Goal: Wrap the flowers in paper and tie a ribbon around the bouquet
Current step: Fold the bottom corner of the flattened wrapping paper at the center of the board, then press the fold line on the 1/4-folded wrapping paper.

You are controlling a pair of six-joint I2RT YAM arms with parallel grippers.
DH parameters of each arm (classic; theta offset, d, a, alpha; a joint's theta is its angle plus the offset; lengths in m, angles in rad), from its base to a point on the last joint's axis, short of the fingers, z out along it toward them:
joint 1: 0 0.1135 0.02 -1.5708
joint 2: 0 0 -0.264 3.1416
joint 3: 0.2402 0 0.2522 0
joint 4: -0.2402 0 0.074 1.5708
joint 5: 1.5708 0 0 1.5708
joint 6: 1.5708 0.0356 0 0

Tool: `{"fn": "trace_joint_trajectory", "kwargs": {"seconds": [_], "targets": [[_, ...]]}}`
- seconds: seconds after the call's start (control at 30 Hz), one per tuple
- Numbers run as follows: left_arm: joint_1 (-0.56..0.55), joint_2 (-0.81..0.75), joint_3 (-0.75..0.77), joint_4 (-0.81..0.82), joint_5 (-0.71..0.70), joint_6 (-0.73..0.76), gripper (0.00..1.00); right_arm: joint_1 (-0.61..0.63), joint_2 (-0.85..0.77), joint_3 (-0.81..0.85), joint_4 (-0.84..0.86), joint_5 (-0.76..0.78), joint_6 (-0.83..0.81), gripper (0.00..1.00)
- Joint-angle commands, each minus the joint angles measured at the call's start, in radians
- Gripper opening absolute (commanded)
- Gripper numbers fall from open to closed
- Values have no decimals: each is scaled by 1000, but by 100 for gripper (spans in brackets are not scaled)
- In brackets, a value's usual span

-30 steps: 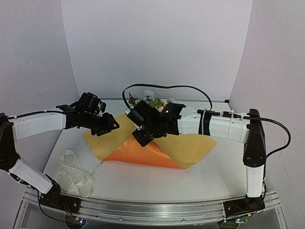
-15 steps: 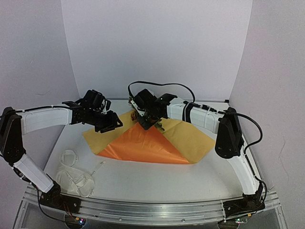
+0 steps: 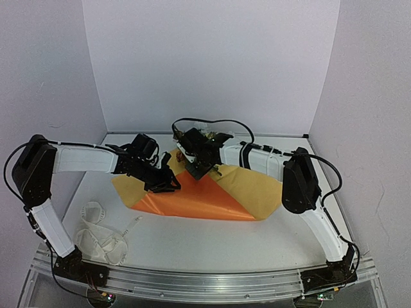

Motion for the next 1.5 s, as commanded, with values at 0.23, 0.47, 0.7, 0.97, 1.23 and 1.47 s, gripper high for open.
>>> {"fn": "trace_joint_trajectory", "kwargs": {"seconds": [0.23,0.47,0.7,0.97,1.23,1.47], "targets": [[-12,109,47,73,104,12,29,-17,20,24,40,72,18,1],[-12,196,69,34,7,-37,26,-17,-32,15,37,60,38,28],[-12,198,66,15,-107,-81,26,-17,-244,-102,-30,-39,211,58],[-11,152,24,37,-146,-101,26,23,-515,-475,-34,-325,544,51],[-11,109,-34,61,-160,-116,26,144,-590,-709,44,-384,713,33],[-11,79,-90,94,-166,-131,26,203,-552,-768,106,-425,774,24]]}}
